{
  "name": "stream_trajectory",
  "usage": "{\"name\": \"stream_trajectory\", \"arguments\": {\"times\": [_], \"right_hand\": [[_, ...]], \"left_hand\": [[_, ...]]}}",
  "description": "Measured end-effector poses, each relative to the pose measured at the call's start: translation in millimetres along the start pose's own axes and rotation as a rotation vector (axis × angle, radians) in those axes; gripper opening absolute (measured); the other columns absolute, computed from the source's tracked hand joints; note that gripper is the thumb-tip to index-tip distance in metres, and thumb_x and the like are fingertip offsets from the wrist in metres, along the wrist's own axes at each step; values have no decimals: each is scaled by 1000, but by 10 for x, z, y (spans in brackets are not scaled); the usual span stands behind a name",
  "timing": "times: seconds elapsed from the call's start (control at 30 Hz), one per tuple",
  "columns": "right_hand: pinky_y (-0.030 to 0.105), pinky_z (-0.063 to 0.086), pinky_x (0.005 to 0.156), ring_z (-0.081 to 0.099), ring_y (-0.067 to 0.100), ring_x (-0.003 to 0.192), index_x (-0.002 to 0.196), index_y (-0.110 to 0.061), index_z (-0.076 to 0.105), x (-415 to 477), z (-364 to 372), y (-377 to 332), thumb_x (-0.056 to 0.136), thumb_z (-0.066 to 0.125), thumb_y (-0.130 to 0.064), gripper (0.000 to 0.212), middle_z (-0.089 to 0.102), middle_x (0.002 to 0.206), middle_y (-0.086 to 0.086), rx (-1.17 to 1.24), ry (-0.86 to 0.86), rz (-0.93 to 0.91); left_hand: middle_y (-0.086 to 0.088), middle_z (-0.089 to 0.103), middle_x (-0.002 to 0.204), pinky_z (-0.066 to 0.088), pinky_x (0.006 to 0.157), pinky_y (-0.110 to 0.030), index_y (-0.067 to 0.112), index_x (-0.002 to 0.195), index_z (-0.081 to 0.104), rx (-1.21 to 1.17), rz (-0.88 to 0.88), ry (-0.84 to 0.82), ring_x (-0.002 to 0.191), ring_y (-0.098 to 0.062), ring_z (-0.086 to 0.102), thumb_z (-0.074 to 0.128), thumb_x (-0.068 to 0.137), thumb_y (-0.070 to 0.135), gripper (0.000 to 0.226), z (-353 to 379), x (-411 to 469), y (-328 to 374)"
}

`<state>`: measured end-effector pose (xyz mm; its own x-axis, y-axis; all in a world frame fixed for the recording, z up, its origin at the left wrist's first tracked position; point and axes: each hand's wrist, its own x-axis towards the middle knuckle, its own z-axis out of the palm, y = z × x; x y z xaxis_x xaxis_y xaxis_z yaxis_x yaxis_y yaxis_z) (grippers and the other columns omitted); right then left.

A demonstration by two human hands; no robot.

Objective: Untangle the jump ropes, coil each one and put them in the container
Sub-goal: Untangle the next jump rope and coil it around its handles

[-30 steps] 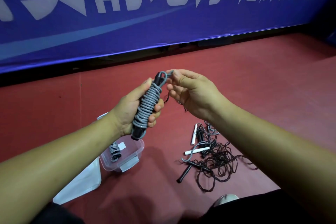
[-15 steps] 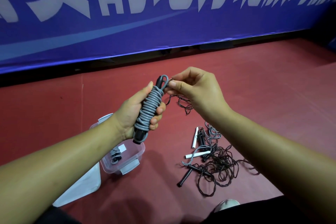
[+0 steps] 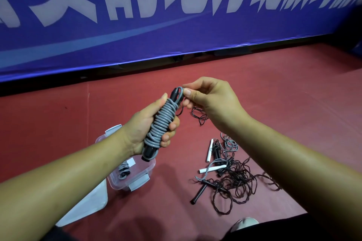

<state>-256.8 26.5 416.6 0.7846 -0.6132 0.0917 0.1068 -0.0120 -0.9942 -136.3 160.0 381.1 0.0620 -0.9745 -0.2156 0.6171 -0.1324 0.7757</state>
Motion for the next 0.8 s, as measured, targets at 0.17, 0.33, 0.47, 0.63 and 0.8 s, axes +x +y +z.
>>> {"name": "stream_trajectory", "arguments": {"times": [0.17,0.33,0.47,0.63,0.8], "right_hand": [[19,54,68,67,15,64,90,2,70,11,-26,-20,89,63,8,10,72,73,11,43,-59,56],[24,57,77,69,15,71,94,0,73,3,-21,-6,91,62,8,14,74,78,11,-16,-35,77],[25,55,71,67,14,67,84,-2,73,-25,34,-39,85,77,-11,10,74,75,13,-224,36,28],[22,55,63,64,19,63,86,3,68,-13,78,-37,88,66,6,4,68,78,17,2,94,119],[22,52,64,66,14,68,94,-5,71,-10,64,-23,91,65,0,9,72,79,9,65,74,166]], "left_hand": [[-8,48,62,42,36,-22,19,119,54,56,0,43,36,-15,45,42,92,54,46,7,0,29],[-13,50,64,43,39,-23,24,121,46,160,91,139,38,-20,47,47,94,49,38,4,19,21],[-17,53,66,44,43,-26,21,101,42,357,195,237,42,-22,49,48,95,46,27,13,34,26],[-19,55,67,46,45,-28,18,95,40,409,227,218,44,-23,50,51,92,47,31,29,44,26],[-19,56,68,46,44,-27,21,90,41,385,247,184,43,-23,51,52,91,47,29,15,20,46]]}}
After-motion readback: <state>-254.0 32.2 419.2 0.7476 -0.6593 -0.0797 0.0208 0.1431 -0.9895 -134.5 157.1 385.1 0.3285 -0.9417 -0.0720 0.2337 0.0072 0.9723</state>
